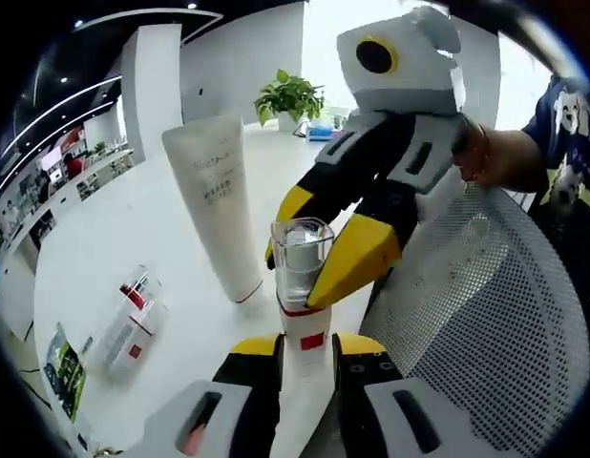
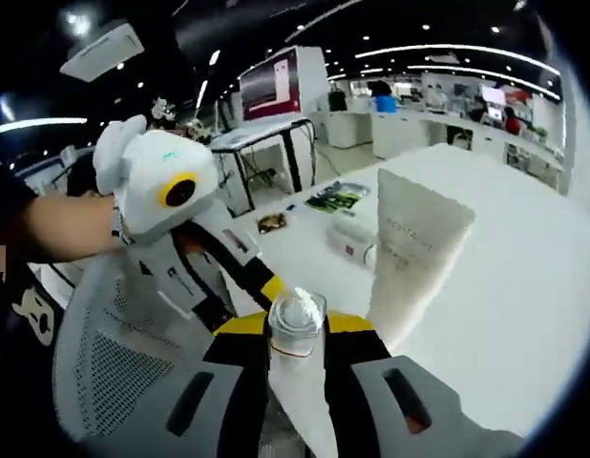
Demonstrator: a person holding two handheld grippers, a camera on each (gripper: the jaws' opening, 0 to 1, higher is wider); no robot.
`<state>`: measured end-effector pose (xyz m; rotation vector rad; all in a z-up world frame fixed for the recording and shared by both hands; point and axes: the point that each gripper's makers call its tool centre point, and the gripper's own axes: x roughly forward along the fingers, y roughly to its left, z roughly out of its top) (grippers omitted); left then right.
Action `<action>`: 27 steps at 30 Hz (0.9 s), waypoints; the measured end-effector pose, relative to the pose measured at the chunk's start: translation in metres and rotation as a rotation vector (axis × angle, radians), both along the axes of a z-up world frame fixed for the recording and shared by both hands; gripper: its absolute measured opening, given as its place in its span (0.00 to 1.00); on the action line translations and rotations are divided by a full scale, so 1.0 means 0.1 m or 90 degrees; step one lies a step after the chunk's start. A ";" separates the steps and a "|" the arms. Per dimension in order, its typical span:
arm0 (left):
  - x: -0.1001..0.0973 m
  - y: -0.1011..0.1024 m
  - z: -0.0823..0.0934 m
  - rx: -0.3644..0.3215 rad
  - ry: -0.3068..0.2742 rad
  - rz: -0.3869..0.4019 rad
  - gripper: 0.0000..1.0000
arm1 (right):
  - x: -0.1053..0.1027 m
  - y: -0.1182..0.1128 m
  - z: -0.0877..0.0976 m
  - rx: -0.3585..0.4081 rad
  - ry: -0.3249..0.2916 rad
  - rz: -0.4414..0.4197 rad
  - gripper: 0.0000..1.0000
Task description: Arrange the skincare products in the storage area until every visible bottle or jar stands upright without overlapping.
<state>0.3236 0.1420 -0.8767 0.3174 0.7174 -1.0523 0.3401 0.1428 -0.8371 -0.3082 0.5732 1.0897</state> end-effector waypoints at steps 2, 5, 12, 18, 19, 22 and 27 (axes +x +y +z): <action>0.00 0.01 -0.03 0.011 -0.001 -0.001 0.21 | -0.03 0.01 -0.04 -0.020 -0.011 0.014 0.19; -0.01 0.02 -0.06 0.024 -0.007 -0.006 0.21 | -0.04 0.01 -0.12 -0.049 -0.019 0.029 0.19; -0.01 0.02 -0.07 0.031 -0.014 -0.012 0.20 | -0.02 0.01 -0.12 -0.071 -0.067 0.045 0.20; -0.01 0.05 -0.12 0.050 -0.021 -0.015 0.20 | -0.01 -0.01 -0.11 -0.066 -0.061 0.044 0.20; 0.00 0.05 -0.12 0.051 -0.022 -0.014 0.20 | -0.01 -0.02 -0.12 -0.066 -0.058 0.041 0.20; 0.00 0.04 -0.14 0.057 -0.025 -0.014 0.19 | 0.00 -0.04 -0.15 -0.072 -0.047 0.037 0.25; 0.04 0.02 -0.19 0.071 -0.031 -0.009 0.18 | -0.01 -0.05 -0.17 -0.071 -0.026 0.031 0.28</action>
